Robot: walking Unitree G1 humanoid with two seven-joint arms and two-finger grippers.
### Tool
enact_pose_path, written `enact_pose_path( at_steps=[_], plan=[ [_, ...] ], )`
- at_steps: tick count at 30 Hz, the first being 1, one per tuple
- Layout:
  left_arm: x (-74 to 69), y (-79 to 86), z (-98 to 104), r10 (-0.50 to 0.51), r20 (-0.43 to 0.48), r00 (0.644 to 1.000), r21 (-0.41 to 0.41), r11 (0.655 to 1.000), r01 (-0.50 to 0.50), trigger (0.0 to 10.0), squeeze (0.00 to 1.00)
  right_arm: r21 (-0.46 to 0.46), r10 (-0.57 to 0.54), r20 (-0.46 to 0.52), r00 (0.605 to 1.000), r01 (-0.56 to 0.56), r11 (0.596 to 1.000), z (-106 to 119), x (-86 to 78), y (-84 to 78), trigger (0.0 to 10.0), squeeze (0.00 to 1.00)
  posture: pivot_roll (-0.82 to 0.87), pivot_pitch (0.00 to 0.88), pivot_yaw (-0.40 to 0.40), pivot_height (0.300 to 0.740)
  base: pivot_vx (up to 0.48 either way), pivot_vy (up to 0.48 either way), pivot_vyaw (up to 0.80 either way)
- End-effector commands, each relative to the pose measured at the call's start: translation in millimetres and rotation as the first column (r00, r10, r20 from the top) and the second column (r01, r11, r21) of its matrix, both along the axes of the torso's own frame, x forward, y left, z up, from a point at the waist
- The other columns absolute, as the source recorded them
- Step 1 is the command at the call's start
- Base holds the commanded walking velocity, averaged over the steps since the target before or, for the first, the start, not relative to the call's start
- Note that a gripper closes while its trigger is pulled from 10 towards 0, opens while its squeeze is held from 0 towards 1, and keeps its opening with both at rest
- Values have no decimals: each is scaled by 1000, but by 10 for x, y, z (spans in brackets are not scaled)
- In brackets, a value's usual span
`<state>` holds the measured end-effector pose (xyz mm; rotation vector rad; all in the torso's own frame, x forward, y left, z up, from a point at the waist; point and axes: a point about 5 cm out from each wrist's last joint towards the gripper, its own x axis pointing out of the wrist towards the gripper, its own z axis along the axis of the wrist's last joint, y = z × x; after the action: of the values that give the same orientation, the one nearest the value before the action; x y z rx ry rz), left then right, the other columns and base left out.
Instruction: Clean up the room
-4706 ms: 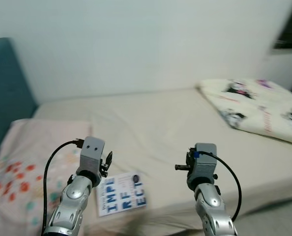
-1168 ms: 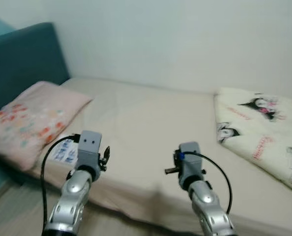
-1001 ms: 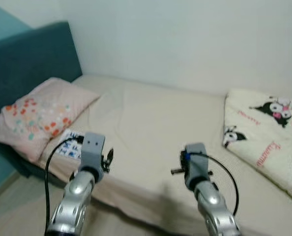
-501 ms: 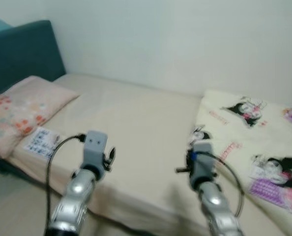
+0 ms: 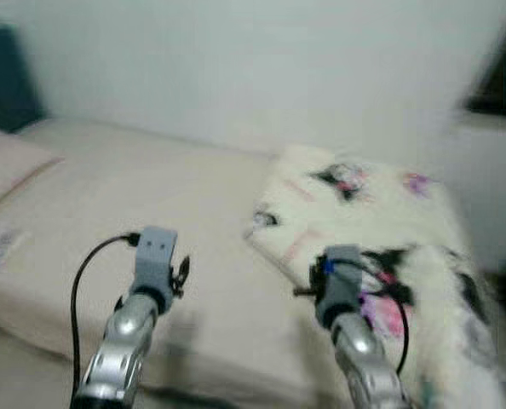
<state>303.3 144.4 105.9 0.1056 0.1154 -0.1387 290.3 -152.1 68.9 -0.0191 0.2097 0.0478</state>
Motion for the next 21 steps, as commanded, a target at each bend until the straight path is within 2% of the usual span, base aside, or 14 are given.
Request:
enact_pose_path(
  at_steps=[1,12,16,21],
  plan=[
    [-24,31,-47,8,-15,1000,7,1000,-8,10000,0,8,-3,-2,1000,3,1000,0,0,6,10000,0,-27,29,-10,740,0,-480,0],
    [-4,27,-36,4,-19,1000,0,1000,-4,10000,0,13,-23,-5,1000,24,1000,11,11,-25,10000,0,-28,29,-1,740,0,-480,0],
    [7,12,-51,-22,-43,999,12,1000,23,10000,0,16,-31,-4,1000,31,999,11,8,-31,10000,0,-29,29,1,740,0,0,0],
    [15,-25,-87,-52,-76,996,10,999,53,10000,0,21,-40,1,999,40,999,20,-3,-41,10000,0,-36,30,9,740,0,480,0]
  ],
)
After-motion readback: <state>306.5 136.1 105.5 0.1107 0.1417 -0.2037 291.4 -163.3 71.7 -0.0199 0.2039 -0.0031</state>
